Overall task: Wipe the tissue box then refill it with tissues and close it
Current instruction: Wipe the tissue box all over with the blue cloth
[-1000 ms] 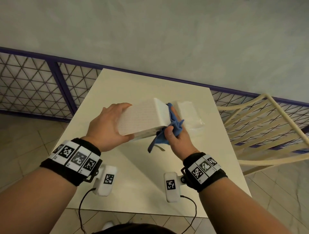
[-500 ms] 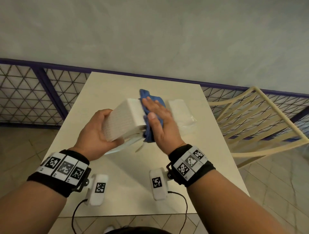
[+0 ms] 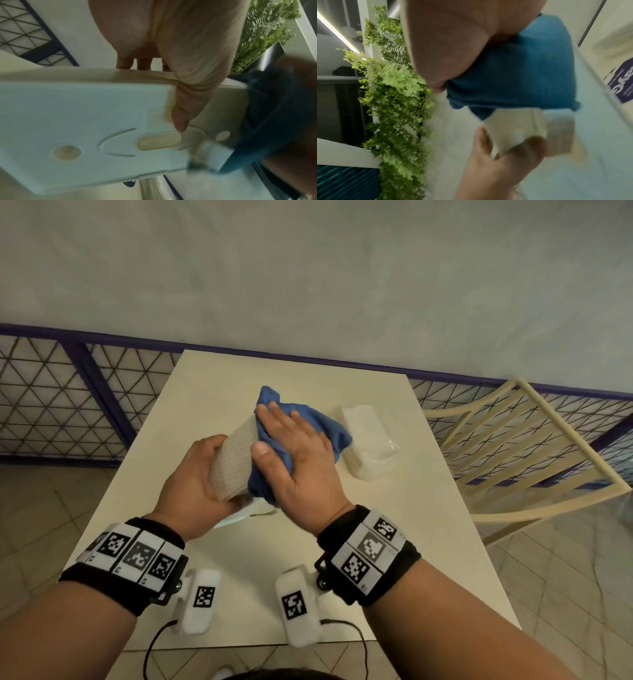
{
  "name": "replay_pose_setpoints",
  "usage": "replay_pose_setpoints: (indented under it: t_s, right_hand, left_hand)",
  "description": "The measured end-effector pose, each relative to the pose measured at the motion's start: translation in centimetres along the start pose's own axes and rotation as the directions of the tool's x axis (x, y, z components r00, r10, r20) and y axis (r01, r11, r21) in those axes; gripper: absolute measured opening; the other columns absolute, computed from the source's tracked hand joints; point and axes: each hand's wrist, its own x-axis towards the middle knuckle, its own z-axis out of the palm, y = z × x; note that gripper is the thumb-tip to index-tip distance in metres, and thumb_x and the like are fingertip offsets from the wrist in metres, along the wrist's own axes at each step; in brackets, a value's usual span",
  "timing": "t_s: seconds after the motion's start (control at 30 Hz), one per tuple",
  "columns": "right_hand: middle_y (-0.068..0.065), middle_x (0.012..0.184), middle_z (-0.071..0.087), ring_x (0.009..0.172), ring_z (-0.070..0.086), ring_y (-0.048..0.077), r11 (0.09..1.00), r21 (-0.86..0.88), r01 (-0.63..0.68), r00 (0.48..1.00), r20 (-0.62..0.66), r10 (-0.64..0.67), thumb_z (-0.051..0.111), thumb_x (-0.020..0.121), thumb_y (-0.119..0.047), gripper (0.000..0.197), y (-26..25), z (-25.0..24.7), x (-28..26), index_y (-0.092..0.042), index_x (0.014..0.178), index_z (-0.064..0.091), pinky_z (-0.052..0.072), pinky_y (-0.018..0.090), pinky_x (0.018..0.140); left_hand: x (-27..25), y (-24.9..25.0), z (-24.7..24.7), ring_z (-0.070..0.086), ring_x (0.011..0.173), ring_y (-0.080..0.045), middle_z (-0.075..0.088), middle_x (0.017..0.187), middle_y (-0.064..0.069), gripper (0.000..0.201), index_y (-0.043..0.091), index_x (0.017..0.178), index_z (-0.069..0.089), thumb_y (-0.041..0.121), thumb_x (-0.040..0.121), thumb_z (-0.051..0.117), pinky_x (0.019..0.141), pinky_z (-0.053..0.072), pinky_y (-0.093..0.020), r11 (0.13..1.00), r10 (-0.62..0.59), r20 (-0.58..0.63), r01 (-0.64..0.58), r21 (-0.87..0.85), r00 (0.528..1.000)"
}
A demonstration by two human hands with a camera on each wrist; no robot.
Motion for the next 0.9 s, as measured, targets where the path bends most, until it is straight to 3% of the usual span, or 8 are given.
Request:
replay_pose_setpoints:
  t_s: [0.17,0.33,0.47,0.57,0.67,0.77,0.83,0.9]
  right_hand:
    - [-0.012,0.145,0.044,0.139,0.032,0.004,0.974,0.201,-0.101,0.991,-0.061,0.115,0.041,0.095,-0.042,0.043,3.5,-1.9,1.0,-0.029,0.136,0.050,0.024,0.034,0.118]
    - [-0.015,0.140,0.051,0.128,0.046,0.001,0.797,0.487,-0.357,0.924,0.061,0.377,0.050,0.096,-0.024,0.039,4.4,-2.6,0.7,-0.032,0.134,0.053,0.032,0.026,0.114]
    - [-0.009,0.116,0.068,0.106,0.064,0.008,0.542,0.676,-0.499,0.793,0.103,0.601,0.054,0.090,-0.016,0.035,6.6,-3.0,-0.6,-0.028,0.122,0.064,0.046,0.031,0.103]
    - [-0.007,0.101,0.072,0.080,0.067,0.004,0.470,0.707,-0.528,0.745,0.119,0.657,0.052,0.086,-0.002,0.032,7.8,-4.1,-2.6,-0.020,0.105,0.071,0.053,0.016,0.078]
    - [-0.003,0.084,0.067,0.073,0.056,0.013,0.661,0.402,-0.634,0.746,0.091,0.660,0.053,0.083,-0.009,0.018,9.7,-5.1,-4.7,-0.012,0.094,0.067,0.046,0.026,0.078]
    - [0.004,0.082,0.058,0.080,0.051,0.025,0.791,-0.098,-0.603,0.789,0.074,0.610,0.048,0.075,-0.031,0.021,12.2,-5.2,-6.5,-0.024,0.094,0.052,0.045,0.034,0.078]
    - [0.001,0.129,0.053,0.122,0.044,0.029,0.715,-0.367,-0.595,0.693,0.217,0.687,0.051,0.076,-0.050,0.046,13.6,-5.0,-7.6,-0.046,0.122,0.044,0.036,0.048,0.102]
    - [-0.016,0.159,0.011,0.147,0.005,0.027,0.670,-0.523,-0.526,0.587,0.347,0.731,0.052,0.076,-0.068,0.078,15.0,-4.3,-8.7,-0.052,0.143,0.016,0.015,0.057,0.113]
  left_hand:
    - [-0.7,-1.3,0.0,0.044,0.096,-0.004,0.049,0.112,0.011,0.081,0.038,0.117,0.036,0.024,0.057,0.089,0.074,0.039,-0.028,0.997,-0.005,-0.027,0.003,-0.072,1.000]
    - [-0.9,-1.2,0.2,0.040,0.096,0.001,0.044,0.115,0.015,0.081,0.038,0.120,0.036,0.029,0.058,0.088,0.076,0.038,-0.028,0.999,0.031,-0.014,-0.031,-0.011,0.999]
    - [-0.7,-0.8,0.6,0.045,0.099,-0.010,0.043,0.111,0.013,0.082,0.039,0.123,0.036,0.038,0.058,0.085,0.075,0.044,-0.034,0.976,0.058,-0.016,-0.053,0.209,0.998]
    - [-0.1,-1.3,1.8,0.053,0.098,-0.026,0.054,0.114,0.001,0.080,0.030,0.128,0.042,0.034,0.059,0.081,0.084,0.046,-0.043,0.916,0.121,-0.031,-0.100,0.387,0.992]
    - [0.3,-2.1,4.0,0.056,0.096,-0.034,0.058,0.111,-0.003,0.073,0.023,0.127,0.046,0.027,0.061,0.075,0.097,0.038,-0.059,0.816,0.148,0.040,-0.145,0.560,0.988]
    - [0.4,-2.7,6.3,0.056,0.095,-0.033,0.059,0.111,-0.002,0.078,0.021,0.126,0.047,0.020,0.054,0.079,0.097,0.035,-0.060,0.750,0.140,0.081,-0.159,0.642,0.987]
    - [0.5,-2.9,7.6,0.056,0.093,-0.032,0.060,0.110,-0.002,0.080,0.022,0.126,0.048,0.015,0.052,0.079,0.094,0.036,-0.056,0.723,0.159,0.096,-0.182,0.666,0.983]
    - [0.5,-3.1,8.7,0.056,0.095,-0.031,0.060,0.112,-0.003,0.081,0.021,0.127,0.047,0.013,0.052,0.078,0.090,0.035,-0.054,0.695,0.184,0.133,-0.225,0.684,0.974]
